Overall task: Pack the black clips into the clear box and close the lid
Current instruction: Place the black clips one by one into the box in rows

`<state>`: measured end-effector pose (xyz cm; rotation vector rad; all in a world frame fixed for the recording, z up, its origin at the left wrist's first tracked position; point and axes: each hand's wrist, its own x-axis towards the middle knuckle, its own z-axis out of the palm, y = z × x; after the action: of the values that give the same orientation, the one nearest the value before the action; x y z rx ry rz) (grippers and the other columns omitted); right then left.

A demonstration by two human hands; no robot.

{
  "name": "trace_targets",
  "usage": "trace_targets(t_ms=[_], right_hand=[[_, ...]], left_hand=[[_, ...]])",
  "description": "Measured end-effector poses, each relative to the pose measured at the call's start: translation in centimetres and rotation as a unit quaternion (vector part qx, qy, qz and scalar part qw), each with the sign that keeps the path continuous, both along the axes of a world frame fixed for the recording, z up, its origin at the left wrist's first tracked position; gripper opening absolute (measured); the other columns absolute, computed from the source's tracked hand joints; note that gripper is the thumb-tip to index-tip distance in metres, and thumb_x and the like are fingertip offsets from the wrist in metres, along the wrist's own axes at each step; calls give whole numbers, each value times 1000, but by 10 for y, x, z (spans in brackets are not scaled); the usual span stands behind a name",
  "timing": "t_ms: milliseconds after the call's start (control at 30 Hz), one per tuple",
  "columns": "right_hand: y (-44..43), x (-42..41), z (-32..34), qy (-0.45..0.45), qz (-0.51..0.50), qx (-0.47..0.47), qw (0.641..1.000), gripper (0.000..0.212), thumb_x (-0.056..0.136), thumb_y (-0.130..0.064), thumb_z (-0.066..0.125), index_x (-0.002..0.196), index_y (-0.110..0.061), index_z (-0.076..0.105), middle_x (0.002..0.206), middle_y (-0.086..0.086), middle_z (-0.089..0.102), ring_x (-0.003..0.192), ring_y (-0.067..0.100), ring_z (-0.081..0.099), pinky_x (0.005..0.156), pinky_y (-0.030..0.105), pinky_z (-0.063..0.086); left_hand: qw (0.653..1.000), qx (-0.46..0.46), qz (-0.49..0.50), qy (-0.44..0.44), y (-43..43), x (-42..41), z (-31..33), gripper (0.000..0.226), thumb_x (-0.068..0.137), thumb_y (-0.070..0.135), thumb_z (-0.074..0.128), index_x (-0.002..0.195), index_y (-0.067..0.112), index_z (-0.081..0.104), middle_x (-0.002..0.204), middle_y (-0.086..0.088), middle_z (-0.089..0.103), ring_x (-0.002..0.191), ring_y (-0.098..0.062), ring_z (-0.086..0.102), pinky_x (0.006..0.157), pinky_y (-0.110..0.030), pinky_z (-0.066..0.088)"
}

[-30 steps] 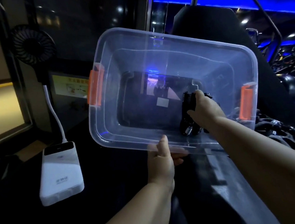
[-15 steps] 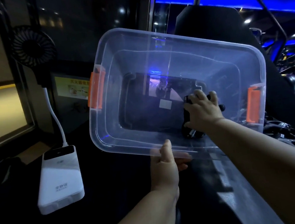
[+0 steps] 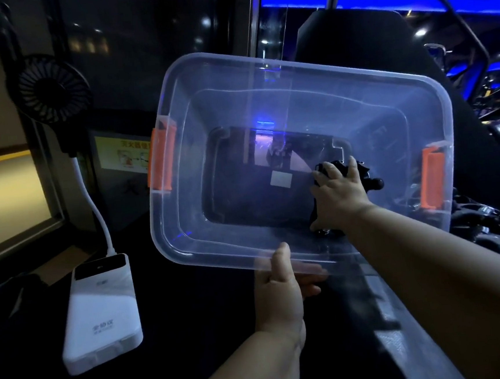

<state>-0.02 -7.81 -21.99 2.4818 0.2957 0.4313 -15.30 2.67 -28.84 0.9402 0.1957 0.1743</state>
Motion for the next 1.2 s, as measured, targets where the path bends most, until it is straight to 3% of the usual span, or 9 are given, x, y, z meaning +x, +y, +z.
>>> trace_targets(t_ms=[133,300,533,600,700,767,867,1033,1200], right_hand=[[1,0,0,-2,-9,-13,1000,92,71,-75,56,145,-24,36,156,0,18,145,24,2,109,68,-6],[2,-3,1,-8,-12,-69,997,95,75,-83,38,150,-25,26,159,-1,13,147,26,-9,102,70,-20],[-5,-24,19,-15,43,62,997,81,79,-82,29,144,-33,34,157,-6,17,147,21,-9,108,66,-14],[-11,-38,22,-32,54,120,991,76,80,-80,31,138,-33,42,153,-7,25,146,21,-3,111,62,-3],[-32,-62,19,-126,128,221,959,59,82,-71,44,120,-28,61,134,-3,51,136,25,28,105,49,27],[-51,-78,14,-200,191,272,922,50,85,-63,47,106,-22,69,112,2,64,114,29,48,93,41,41],[-81,-101,-2,-261,241,344,869,39,87,-48,51,98,-15,70,97,6,65,95,31,55,89,34,39],[-122,-128,-35,-247,233,457,822,35,88,-41,52,104,-12,64,102,7,58,94,29,55,79,36,44],[-150,-133,-59,-221,136,573,777,51,84,-54,42,103,-11,61,97,0,54,87,6,42,74,21,31]], left_hand=[[1000,-4,2,-3,0,0,1,19,97,29,46,100,11,50,67,-15,67,55,-20,66,43,-19,46],[1000,-10,-4,-3,0,0,1,22,97,33,46,102,12,51,67,-13,68,57,-19,66,45,-21,49],[999,-15,-19,-24,1,-3,5,27,97,42,41,102,18,51,61,-7,69,56,-18,67,48,-24,52],[999,-16,-20,-31,1,-2,5,27,98,44,38,99,20,50,61,-8,69,55,-19,67,48,-24,51],[998,-13,-39,-39,0,-1,4,32,98,46,37,107,18,49,65,-10,71,59,-20,69,50,-25,53],[998,-4,-57,-41,-1,1,2,39,98,45,38,116,13,48,71,-13,72,64,-22,71,53,-27,54],[995,28,-82,-44,-3,0,0,40,97,44,41,111,7,49,81,-14,74,70,-24,71,59,-29,57],[993,64,-88,-37,-5,-4,2,33,96,41,45,79,13,47,81,-13,75,65,-21,70,58,-26,54],[994,76,-76,-32,-6,-5,3,32,97,38,45,74,15,46,78,-11,75,62,-19,69,59,-27,51]])
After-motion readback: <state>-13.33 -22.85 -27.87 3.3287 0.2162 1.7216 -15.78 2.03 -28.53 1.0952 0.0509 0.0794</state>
